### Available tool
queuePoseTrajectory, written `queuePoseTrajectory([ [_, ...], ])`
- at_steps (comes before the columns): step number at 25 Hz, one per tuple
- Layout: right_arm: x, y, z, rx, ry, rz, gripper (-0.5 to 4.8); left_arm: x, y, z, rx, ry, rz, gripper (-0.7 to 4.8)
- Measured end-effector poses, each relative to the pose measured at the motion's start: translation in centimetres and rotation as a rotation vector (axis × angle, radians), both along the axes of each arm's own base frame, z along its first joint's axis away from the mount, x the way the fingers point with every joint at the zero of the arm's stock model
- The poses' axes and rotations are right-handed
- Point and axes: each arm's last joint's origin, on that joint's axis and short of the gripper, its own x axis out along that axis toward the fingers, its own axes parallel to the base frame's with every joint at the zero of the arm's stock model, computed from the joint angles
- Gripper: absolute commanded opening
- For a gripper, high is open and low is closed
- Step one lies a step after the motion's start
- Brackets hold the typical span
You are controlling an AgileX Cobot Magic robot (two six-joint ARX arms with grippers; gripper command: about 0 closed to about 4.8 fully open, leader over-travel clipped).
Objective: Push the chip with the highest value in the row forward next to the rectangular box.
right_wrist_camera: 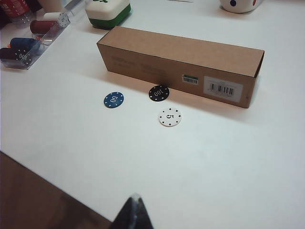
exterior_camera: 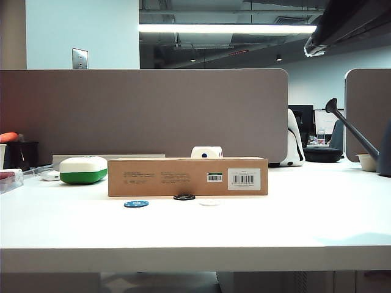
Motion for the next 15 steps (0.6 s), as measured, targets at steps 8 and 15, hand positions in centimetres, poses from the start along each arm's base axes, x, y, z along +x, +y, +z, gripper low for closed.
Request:
queuePoseTrajectory([
  [8,0.00,0.00,0.00,0.000,0.000,0.000,-0.09,0.00,0.00,0.00,0.000,0.000,0.000,-0.05],
  [15,-0.63,-0.68,0.65,0.033,-0.035,-0.004,-0.09,0.00,0.00,0.00,0.000,0.000,0.000,-0.05],
])
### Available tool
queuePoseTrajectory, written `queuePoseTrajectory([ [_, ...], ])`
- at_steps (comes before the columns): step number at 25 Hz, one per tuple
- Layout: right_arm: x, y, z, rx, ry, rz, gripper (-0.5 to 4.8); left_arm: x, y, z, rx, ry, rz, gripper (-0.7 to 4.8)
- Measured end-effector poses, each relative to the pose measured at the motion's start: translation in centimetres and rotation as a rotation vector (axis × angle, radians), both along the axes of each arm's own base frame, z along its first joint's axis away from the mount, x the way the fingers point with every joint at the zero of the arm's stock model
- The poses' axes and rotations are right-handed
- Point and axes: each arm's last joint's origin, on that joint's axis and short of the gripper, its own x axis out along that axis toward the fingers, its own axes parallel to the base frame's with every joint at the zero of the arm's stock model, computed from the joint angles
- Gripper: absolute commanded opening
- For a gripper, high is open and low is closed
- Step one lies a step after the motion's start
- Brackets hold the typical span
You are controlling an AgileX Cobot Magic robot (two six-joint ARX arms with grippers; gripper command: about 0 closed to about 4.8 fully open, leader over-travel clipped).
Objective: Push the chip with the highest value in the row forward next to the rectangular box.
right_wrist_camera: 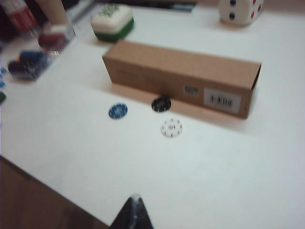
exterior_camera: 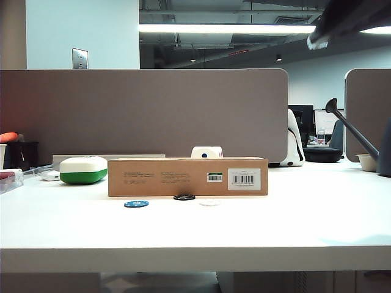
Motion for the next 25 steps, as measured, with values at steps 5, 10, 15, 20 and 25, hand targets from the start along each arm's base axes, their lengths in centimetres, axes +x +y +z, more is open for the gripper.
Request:
queuePoseTrajectory([
  [5,-1.3,-2.2,1.6,0.068,-0.112,-0.050,-0.09,0.0,0.0,0.0,0.000,0.000,0.000,-0.05],
  [10,-2.3,-4.9,3.0,0.125,-0.249,-0.187,-0.09,0.0,0.0,0.0,0.000,0.000,0.000,-0.05],
  [15,-2.3,-5.6,3.2,0.034,-0.323,-0.223,-0.09,0.0,0.0,0.0,0.000,0.000,0.000,-0.05],
  [20,-1.2,-6.8,1.5,-0.130,-0.331,-0.347,-0.09,0.0,0.0,0.0,0.000,0.000,0.000,-0.05],
  [25,0.3,-8.2,-3.4,-0.180,-0.210,-0.465,-0.09,0.0,0.0,0.0,0.000,0.000,0.000,-0.05],
])
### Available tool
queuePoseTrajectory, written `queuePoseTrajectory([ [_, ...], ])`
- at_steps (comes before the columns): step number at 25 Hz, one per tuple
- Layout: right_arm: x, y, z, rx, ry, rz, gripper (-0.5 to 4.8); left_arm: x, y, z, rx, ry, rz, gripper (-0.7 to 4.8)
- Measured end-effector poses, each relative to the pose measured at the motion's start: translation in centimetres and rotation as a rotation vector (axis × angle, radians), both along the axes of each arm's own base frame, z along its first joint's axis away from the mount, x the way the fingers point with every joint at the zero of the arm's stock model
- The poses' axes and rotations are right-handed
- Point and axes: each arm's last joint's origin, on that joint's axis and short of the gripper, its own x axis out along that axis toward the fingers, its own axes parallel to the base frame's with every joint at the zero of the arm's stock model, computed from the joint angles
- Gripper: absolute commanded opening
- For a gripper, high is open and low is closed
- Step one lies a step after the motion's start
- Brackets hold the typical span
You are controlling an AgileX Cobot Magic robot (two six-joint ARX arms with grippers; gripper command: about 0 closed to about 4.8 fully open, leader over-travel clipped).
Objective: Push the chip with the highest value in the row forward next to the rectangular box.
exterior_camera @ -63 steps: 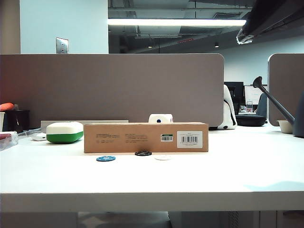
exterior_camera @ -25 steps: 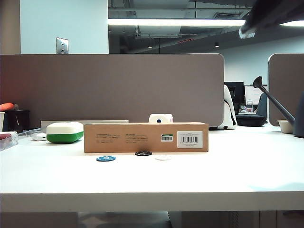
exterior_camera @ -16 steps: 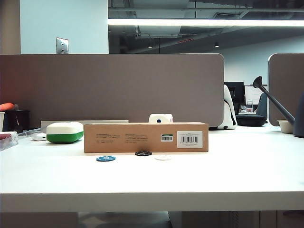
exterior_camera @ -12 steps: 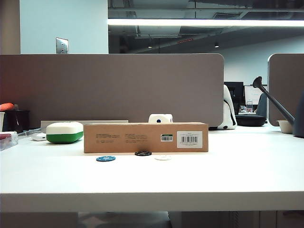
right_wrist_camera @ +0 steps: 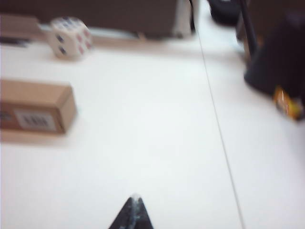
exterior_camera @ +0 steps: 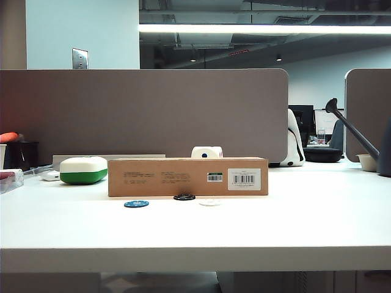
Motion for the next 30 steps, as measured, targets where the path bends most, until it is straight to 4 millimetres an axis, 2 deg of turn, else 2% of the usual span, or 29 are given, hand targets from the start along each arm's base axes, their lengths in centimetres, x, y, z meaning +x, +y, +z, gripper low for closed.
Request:
queuePoseTrajectory([
  [6,0.0,-0.9,-3.9,0.065,-0.005,-0.015,-0.09,0.0,0.0,0.0,0.000,0.000,-0.001,-0.05],
  [17,-1.3,-1.5,-5.9,0.073,-0.167,-0.055,-0.09,0.0,0.0,0.0,0.000,0.000,-0.001,-0.05],
  [22,-1.3,-1.5,-7.9,0.118,-0.234,-0.058,-0.09,0.0,0.0,0.0,0.000,0.000,-0.001,-0.05],
  [25,-1.5,-1.5,-7.3,0.144,-0.303,-0.053,-0.09,0.0,0.0,0.0,0.000,0.000,-0.001,-0.05],
  [30,-1.7,-1.5,-7.2,0.147,-0.313,-0.054,-0.09,0.0,0.0,0.0,0.000,0.000,-0.001,-0.05],
])
